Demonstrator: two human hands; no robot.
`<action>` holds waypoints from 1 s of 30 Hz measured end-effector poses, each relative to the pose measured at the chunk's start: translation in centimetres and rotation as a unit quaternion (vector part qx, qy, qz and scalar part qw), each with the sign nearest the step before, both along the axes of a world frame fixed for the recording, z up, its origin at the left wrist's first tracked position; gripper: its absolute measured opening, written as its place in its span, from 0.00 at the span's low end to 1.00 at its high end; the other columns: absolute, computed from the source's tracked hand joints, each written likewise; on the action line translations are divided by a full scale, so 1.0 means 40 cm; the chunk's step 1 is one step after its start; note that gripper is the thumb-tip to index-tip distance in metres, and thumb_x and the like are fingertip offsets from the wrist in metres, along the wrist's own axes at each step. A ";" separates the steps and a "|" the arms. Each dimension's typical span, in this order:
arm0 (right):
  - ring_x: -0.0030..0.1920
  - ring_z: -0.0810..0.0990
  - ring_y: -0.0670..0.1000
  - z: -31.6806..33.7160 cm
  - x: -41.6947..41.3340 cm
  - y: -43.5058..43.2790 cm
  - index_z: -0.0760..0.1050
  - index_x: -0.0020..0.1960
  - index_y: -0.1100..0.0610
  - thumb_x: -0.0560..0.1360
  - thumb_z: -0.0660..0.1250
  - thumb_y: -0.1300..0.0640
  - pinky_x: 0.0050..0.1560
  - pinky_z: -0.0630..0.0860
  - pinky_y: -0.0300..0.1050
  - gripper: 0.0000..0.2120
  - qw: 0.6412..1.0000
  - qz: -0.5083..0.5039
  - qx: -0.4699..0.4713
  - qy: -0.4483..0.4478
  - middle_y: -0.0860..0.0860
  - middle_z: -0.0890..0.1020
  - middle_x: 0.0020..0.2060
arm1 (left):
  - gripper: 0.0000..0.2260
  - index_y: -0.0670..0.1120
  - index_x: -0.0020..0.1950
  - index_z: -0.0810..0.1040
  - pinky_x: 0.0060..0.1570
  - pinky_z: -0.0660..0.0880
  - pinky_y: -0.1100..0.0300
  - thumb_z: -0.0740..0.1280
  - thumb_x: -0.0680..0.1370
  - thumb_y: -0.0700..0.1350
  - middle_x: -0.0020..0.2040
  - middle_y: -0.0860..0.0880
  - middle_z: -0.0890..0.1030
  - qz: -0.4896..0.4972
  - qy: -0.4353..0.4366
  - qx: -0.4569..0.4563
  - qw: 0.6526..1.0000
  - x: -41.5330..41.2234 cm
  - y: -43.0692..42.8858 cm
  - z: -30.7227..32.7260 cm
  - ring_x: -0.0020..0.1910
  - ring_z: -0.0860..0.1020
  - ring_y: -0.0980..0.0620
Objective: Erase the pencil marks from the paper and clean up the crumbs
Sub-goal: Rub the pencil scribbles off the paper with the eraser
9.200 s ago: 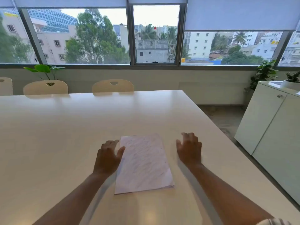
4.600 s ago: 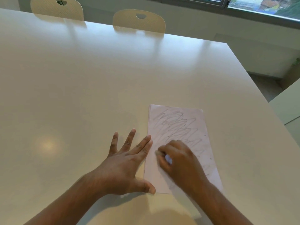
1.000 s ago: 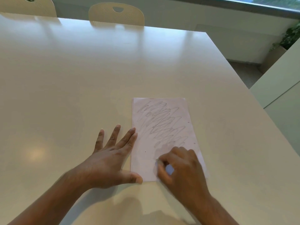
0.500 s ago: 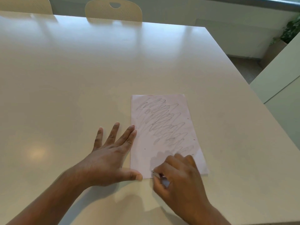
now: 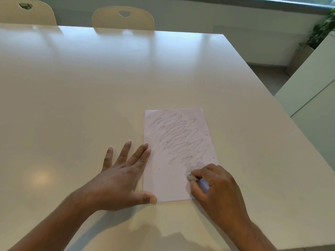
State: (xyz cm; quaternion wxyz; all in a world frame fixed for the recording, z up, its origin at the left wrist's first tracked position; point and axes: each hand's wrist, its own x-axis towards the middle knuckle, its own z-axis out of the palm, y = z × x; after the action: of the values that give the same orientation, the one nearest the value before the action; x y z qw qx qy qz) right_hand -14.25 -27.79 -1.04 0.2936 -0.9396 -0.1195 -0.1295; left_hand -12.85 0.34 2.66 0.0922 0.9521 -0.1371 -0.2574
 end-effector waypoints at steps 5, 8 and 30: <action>0.41 0.81 0.46 0.008 -0.004 0.002 0.86 0.49 0.46 0.72 0.68 0.50 0.41 0.81 0.50 0.09 1.000 0.005 0.004 0.001 0.40 0.84 0.43 | 0.48 0.57 0.86 0.48 0.82 0.42 0.50 0.63 0.74 0.76 0.83 0.55 0.47 -0.007 -0.141 -0.062 0.988 0.026 -0.089 0.033 0.83 0.40 0.54; 0.41 0.82 0.46 0.017 -0.002 0.001 0.86 0.49 0.45 0.72 0.66 0.48 0.41 0.82 0.51 0.11 1.000 0.003 0.000 0.006 0.40 0.85 0.44 | 0.44 0.60 0.85 0.52 0.79 0.41 0.59 0.69 0.76 0.70 0.84 0.58 0.45 -0.069 -0.127 -0.109 0.984 0.053 -0.144 0.042 0.83 0.39 0.57; 0.38 0.76 0.52 -0.004 -0.007 0.005 0.79 0.39 0.50 0.74 0.71 0.55 0.40 0.75 0.51 0.05 0.997 0.047 -0.040 -0.043 0.46 0.78 0.37 | 0.51 0.63 0.81 0.27 0.77 0.25 0.57 0.66 0.78 0.71 0.75 0.60 0.17 -0.105 0.020 -0.073 0.992 0.107 -0.140 -0.033 0.72 0.17 0.63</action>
State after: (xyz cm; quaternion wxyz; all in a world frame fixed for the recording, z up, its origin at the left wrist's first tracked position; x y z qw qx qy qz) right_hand -14.54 -27.59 -1.21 0.2565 -0.9373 -0.1810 -0.1515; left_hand -8.55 -5.27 1.32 0.1367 0.9176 -0.2531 -0.2745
